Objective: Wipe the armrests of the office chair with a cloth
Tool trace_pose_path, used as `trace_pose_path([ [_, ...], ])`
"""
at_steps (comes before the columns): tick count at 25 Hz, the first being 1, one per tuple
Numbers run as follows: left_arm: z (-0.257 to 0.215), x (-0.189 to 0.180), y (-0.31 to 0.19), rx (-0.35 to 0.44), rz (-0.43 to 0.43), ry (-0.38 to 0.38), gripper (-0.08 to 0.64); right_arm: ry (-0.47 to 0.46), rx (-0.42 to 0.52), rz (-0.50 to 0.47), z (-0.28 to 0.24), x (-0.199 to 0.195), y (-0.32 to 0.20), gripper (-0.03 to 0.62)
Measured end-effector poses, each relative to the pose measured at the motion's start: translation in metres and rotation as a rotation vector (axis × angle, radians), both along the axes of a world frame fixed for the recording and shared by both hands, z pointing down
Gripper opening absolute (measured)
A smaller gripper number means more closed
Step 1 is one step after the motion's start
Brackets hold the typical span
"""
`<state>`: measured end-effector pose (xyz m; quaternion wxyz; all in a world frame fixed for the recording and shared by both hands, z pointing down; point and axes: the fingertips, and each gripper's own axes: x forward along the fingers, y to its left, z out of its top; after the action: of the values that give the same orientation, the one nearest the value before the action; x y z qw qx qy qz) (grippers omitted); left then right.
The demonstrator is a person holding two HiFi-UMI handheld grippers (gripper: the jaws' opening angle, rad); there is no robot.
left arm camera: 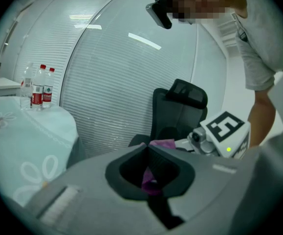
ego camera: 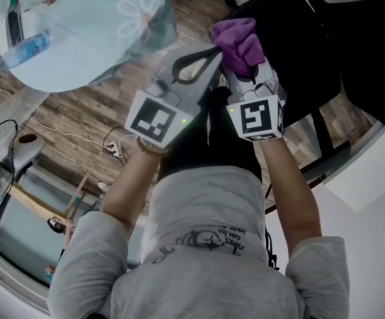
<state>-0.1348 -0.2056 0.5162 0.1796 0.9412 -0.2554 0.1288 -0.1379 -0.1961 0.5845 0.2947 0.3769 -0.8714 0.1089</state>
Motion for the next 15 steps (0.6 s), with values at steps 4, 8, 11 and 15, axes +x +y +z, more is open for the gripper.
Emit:
trace_pose_path([
  [4,-0.002,-0.001,0.000,-0.001,-0.003,-0.001,0.000,0.001,0.007,-0.043,-0.001,-0.011,0.009,0.032],
  [8,-0.003,0.001,0.001,0.001,-0.003,-0.005,0.000,0.009,0.021,-0.073,-0.002,-0.003,0.007,0.031],
  [11,-0.002,0.001,0.002,0.001,0.000,-0.006,0.000,0.031,0.032,-0.076,0.000,0.008,0.001,0.031],
  [15,0.000,0.001,0.001,-0.002,0.001,-0.005,0.000,0.055,0.043,-0.046,0.003,0.030,-0.017,0.031],
])
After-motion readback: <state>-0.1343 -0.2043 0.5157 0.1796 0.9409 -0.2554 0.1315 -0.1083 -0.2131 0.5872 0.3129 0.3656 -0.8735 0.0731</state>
